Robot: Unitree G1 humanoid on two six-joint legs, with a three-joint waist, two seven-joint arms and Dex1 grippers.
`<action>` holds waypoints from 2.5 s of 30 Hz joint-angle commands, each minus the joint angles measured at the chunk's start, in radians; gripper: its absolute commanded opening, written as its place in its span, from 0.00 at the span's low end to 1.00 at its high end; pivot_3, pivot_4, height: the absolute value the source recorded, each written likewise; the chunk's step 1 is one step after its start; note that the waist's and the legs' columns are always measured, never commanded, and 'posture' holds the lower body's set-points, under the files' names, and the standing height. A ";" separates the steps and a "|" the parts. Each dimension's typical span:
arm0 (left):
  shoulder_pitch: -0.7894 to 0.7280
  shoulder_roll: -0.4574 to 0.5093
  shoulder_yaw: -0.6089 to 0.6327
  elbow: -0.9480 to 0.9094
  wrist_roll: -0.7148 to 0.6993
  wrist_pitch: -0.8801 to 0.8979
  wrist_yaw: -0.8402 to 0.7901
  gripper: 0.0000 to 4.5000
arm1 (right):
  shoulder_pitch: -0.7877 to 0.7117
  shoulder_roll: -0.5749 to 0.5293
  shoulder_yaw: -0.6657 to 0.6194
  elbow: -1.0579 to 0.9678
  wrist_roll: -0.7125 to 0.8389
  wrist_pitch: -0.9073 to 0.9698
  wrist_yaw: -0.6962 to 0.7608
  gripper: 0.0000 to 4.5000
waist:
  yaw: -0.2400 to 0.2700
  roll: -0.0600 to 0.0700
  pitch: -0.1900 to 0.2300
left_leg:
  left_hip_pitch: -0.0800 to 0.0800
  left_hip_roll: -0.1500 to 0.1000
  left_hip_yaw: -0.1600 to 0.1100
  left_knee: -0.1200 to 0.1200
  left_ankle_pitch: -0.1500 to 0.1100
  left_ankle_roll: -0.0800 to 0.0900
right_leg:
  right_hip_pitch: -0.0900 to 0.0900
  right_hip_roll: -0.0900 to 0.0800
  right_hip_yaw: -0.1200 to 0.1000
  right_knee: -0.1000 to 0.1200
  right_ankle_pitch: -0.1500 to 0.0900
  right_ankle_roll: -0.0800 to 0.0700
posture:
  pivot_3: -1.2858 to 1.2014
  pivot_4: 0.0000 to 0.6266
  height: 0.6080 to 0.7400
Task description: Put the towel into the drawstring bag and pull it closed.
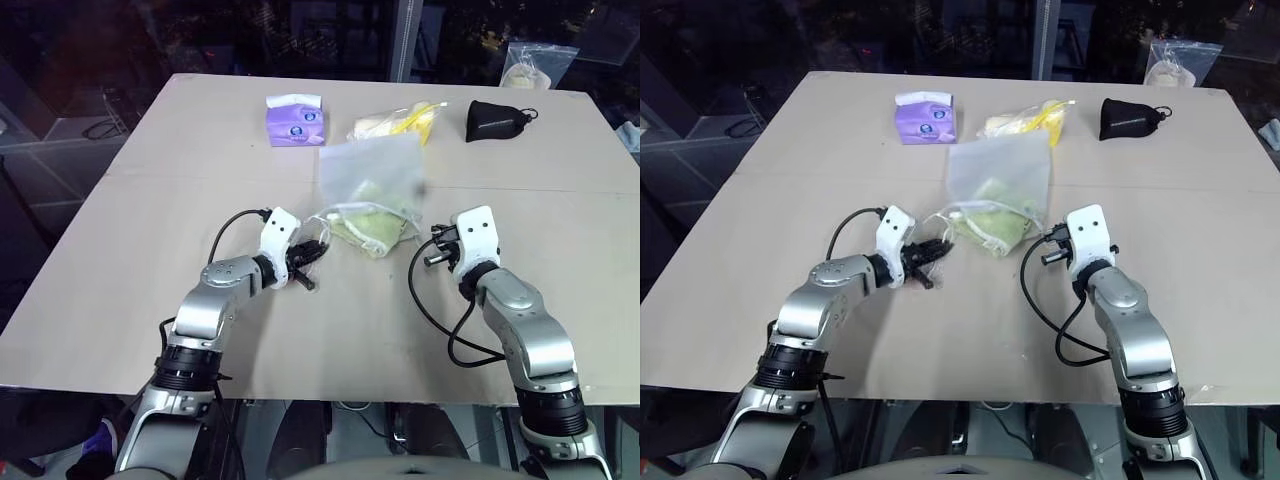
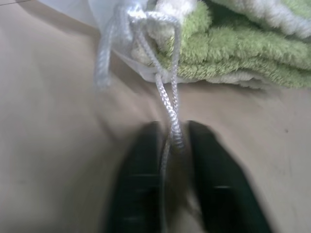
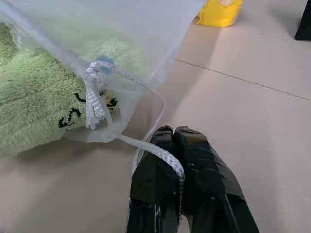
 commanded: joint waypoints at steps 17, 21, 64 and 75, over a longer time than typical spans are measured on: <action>-0.477 0.080 0.223 0.263 0.049 -0.491 0.154 0.02 | -0.471 -0.276 -0.314 -0.259 0.243 0.266 0.107 0.00 | 0.007 0.000 0.000 | -0.002 0.000 -0.001 0.001 0.000 0.000 | 0.001 0.000 -0.002 -0.002 0.001 0.000 | 0.52 0.24 1.00; -0.533 0.068 0.214 0.335 0.089 -0.522 0.204 0.02 | -0.498 -0.362 -0.326 -0.227 0.245 0.286 0.109 0.00 | 0.002 0.000 0.000 | -0.002 -0.001 0.002 -0.001 -0.001 0.001 | 0.001 -0.003 -0.002 -0.005 0.000 0.000 | 0.52 0.24 1.00; -0.487 0.081 0.189 0.415 0.121 -0.531 0.238 0.02 | -0.279 -0.481 -0.475 -0.123 0.303 0.048 0.077 0.00 | 0.003 -0.001 0.004 | -0.004 0.000 0.001 0.001 0.000 0.000 | 0.002 -0.002 -0.005 -0.006 0.005 0.004 | 0.52 0.24 1.00; -0.483 0.052 0.139 0.336 0.100 -0.464 0.163 0.02 | -0.304 -0.487 -0.445 -0.159 0.409 0.081 0.122 0.00 | 0.007 0.000 0.005 | -0.013 0.000 0.000 0.009 0.001 0.001 | -0.003 -0.002 -0.005 -0.005 0.008 0.005 | 0.52 0.24 1.00</action>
